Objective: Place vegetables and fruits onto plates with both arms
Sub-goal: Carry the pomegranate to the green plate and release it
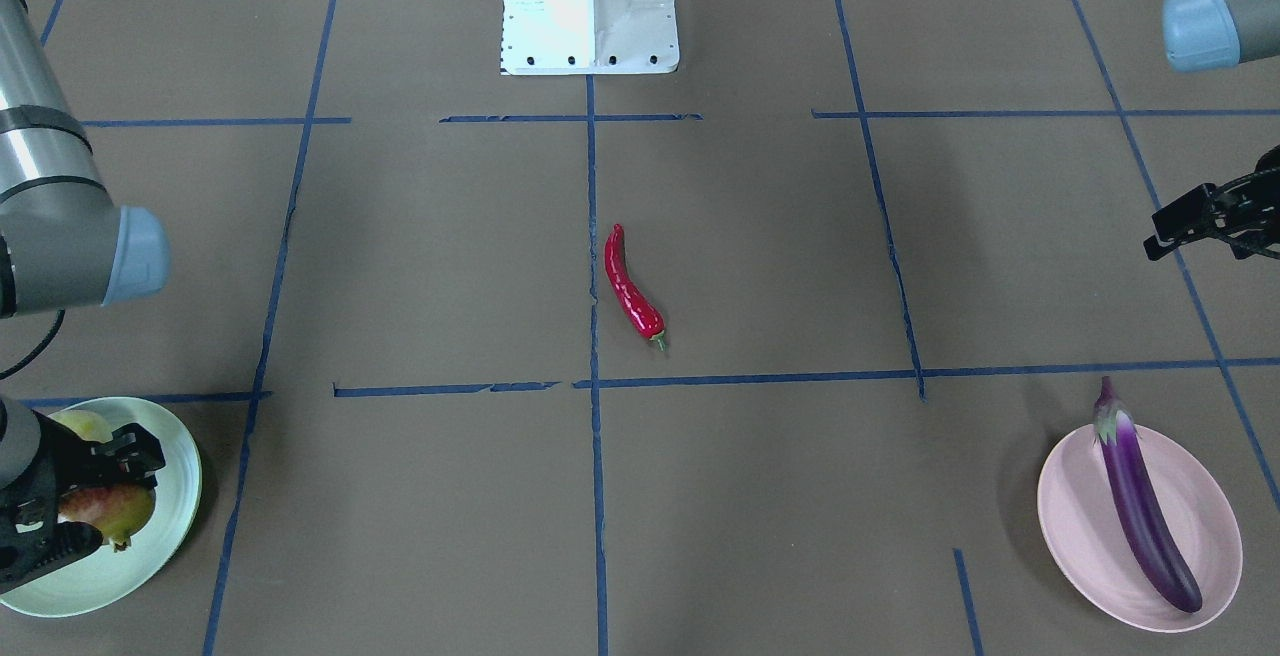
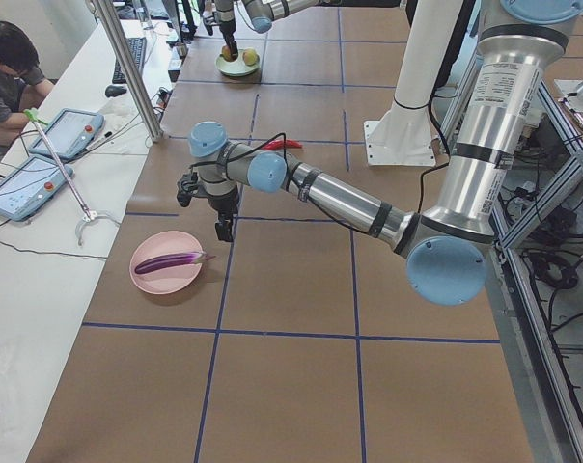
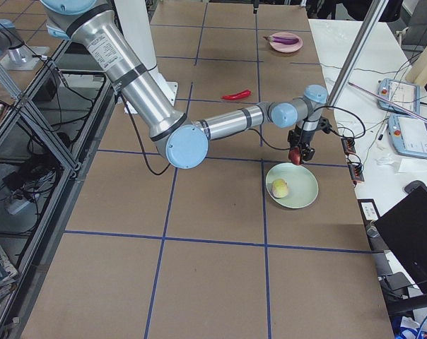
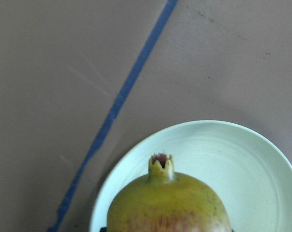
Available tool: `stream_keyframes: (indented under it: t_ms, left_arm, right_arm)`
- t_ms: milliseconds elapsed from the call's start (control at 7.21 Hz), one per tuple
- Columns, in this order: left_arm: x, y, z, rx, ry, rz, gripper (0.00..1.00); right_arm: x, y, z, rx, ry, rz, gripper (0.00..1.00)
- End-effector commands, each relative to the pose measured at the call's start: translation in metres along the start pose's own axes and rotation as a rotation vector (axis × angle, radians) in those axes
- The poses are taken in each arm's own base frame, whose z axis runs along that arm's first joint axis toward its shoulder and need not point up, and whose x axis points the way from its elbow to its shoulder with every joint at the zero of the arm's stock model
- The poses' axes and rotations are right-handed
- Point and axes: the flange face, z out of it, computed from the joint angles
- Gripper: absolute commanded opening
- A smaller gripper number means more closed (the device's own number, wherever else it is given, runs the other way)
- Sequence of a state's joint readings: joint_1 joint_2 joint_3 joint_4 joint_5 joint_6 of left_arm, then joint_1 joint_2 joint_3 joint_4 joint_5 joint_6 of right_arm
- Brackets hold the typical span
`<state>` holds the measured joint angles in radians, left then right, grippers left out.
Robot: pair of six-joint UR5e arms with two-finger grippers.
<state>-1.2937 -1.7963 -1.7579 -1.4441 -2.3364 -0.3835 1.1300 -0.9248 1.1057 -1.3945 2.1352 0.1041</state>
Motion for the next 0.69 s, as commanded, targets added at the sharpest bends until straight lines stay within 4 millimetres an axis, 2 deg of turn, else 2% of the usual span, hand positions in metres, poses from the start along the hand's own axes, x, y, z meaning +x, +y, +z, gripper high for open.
stream_keyframes:
  t_ms: [0, 139, 277, 416, 554]
  left_arm:
    - [0.002, 0.000, 0.001, -0.001, 0.001, 0.004, 1.00]
    - [0.002, 0.000, 0.001, -0.001, 0.001, 0.003, 1.00]
    - [0.002, 0.001, 0.001, -0.001, 0.002, 0.003, 1.00]
    - [0.003, 0.001, 0.001, -0.002, 0.002, 0.005, 1.00]
    - [0.005, 0.000, 0.001, 0.000, 0.004, 0.010, 1.00]
  right_arm:
    - [0.024, 0.019, 0.038, -0.012, -0.010, -0.008, 0.58]
    - [0.022, 0.025, 0.050, -0.027, -0.013, -0.012, 0.89]
    - [0.022, 0.026, 0.051, -0.027, -0.013, -0.012, 1.00]
    - [0.024, 0.026, 0.047, -0.021, -0.012, -0.008, 1.00]
    - [0.041, 0.022, 0.017, 0.017, -0.004, 0.011, 1.00]
